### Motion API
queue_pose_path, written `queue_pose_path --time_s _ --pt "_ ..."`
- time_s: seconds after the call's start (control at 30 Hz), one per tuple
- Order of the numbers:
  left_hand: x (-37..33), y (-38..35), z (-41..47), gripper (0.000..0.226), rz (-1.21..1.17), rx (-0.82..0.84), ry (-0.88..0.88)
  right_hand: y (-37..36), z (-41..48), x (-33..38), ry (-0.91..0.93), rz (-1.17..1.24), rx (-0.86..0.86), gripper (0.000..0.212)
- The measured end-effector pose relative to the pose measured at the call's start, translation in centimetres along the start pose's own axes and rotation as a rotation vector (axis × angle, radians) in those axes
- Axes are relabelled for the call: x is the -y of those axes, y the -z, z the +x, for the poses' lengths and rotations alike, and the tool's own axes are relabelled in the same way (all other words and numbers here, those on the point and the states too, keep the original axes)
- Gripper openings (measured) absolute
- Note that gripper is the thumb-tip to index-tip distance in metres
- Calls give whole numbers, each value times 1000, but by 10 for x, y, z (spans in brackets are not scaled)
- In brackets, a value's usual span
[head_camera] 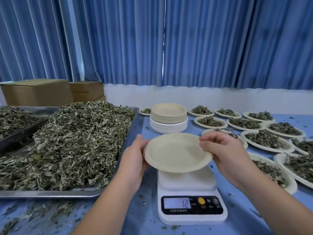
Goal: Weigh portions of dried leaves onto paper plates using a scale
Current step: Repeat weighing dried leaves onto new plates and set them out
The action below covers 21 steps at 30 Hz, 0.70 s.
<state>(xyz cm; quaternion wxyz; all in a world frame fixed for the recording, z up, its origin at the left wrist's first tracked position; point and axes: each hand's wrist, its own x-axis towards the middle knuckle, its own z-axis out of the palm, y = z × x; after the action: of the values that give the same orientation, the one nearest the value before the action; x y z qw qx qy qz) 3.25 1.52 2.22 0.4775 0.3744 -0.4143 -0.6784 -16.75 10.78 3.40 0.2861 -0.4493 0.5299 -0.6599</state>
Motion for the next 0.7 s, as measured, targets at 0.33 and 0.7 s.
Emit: queue_pose_path --time_s 0.33,0.7 --pt "1 1 -18 19 75 83 -3 23 -9 -12 -109 -141 28 13" --pt "12 3 -10 12 438 20 -40 33 -4 -18 17 -491 -24 11"
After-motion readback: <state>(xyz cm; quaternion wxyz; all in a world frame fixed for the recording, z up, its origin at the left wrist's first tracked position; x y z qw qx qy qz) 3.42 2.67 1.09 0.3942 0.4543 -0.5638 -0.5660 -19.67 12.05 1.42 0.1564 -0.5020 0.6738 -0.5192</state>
